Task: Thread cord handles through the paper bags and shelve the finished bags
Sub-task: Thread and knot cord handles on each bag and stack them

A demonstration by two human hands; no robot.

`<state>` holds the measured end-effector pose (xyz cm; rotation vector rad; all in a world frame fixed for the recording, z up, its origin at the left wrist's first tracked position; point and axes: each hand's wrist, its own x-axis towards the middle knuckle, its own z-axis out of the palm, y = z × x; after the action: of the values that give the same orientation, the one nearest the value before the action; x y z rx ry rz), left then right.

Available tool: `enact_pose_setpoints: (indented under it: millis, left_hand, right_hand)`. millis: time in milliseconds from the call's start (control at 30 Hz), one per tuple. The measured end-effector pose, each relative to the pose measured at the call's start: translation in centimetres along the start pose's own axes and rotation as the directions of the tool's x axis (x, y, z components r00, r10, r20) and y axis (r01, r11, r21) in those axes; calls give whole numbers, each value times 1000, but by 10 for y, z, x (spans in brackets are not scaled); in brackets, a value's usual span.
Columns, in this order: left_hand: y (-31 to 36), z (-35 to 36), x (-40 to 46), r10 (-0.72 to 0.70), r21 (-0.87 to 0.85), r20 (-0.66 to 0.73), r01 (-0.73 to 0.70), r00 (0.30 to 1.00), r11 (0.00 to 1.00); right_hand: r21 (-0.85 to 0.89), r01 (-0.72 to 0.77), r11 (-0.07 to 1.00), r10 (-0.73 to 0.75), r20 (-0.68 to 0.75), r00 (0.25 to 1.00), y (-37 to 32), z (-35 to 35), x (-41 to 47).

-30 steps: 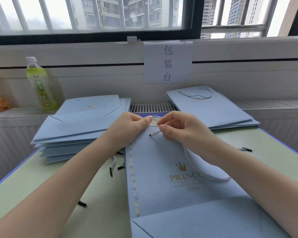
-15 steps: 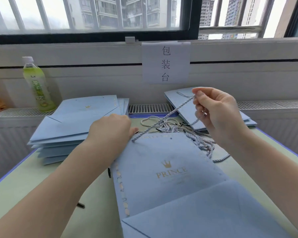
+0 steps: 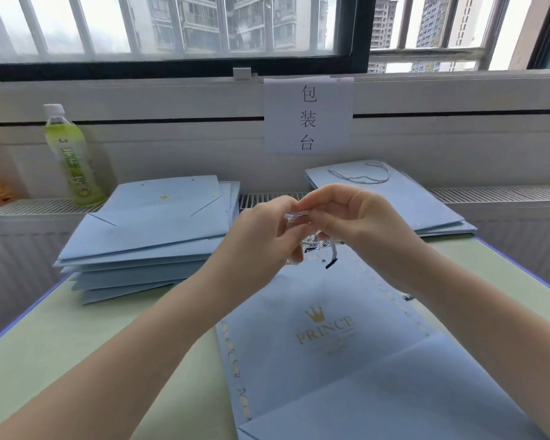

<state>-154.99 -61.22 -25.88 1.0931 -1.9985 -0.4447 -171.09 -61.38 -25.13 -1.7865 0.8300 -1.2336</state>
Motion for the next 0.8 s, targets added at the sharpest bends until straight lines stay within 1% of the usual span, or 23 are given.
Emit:
enact_pose_setpoints:
  millis: [33, 67, 100, 133, 167, 200, 233, 267, 333, 367, 400, 433, 467, 533, 567, 633, 667, 700, 800]
  left_hand:
    - [-2, 1, 0, 11, 7, -18, -11, 1000, 1000]
    - [-4, 2, 1, 22, 24, -46, -21, 999, 999]
    - [-4, 1, 1, 30, 47, -82, -26, 996, 999]
    - [-4, -1, 2, 35, 49, -129, -29, 991, 998]
    - [-4, -3, 2, 40, 30, -179, -36, 983, 999]
    - [-3, -6, 3, 47, 0, -222, -48, 974, 999]
    - [-2, -9, 3, 53, -28, -248, -62, 967, 998]
    - [1, -10, 2, 58, -69, -244, -77, 968, 995]
    - [6, -10, 1, 29, -217, -164, -65, 986, 974]
    - [9, -8, 1, -6, -293, -90, -20, 996, 956]
    - [7, -4, 0, -44, -321, -11, 39, 999, 946]
    - [5, 1, 0, -80, -288, 56, 92, 995, 953]
    - [-2, 8, -1, -108, -199, 98, 126, 989, 972]
    - [-17, 21, -2, -131, 68, 101, 124, 986, 990]
    - [-24, 26, -4, -127, 170, 99, 109, 987, 979]
    - [-30, 31, -6, -143, 287, 122, 103, 982, 952]
    - [-31, 31, -6, -164, 318, 132, 115, 977, 941]
    - [-29, 31, -6, -179, 333, 130, 127, 975, 934]
    - [-22, 27, -5, -177, 319, 55, 151, 983, 936]
  right_hand:
    - [-67, 35, 997, -35, -12, 999, 1, -1, 1]
    - [-200, 75, 977, -82, -26, 996, 4, -2, 1]
    - [-376, 108, 920, -128, -27, 991, 7, -4, 2]
    - [-544, 125, 830, -160, -17, 987, 12, -6, 2]
    - [-673, 129, 728, -177, -4, 984, 16, -7, 3]
    - [-750, 139, 646, -191, 17, 981, 20, -9, 2]
    - [-787, 166, 594, -218, 42, 975, 22, -9, 2]
    - [-802, 206, 561, -257, 67, 964, 24, -10, 2]
    - [-818, 232, 527, -300, 77, 951, 22, -9, 2]
    - [-827, 195, 528, -284, 44, 958, 21, -10, 2]
    - [-822, 130, 554, -236, -5, 972, 20, -12, 3]
    - [-786, 55, 616, -164, -59, 985, 20, -15, 4]
    - [-722, -19, 691, -80, -103, 992, 21, -18, 5]
    - [-530, -167, 831, 100, -153, 983, 17, -21, 8]
    - [-411, -235, 881, 191, -145, 971, 17, -22, 9]
    - [-180, -351, 919, 337, -107, 935, 16, -25, 9]
    - [-85, -387, 918, 379, -96, 921, 15, -25, 9]
    - [-30, -394, 919, 389, -95, 916, 14, -25, 10]
    - [-44, -339, 940, 331, -125, 935, 13, -25, 9]
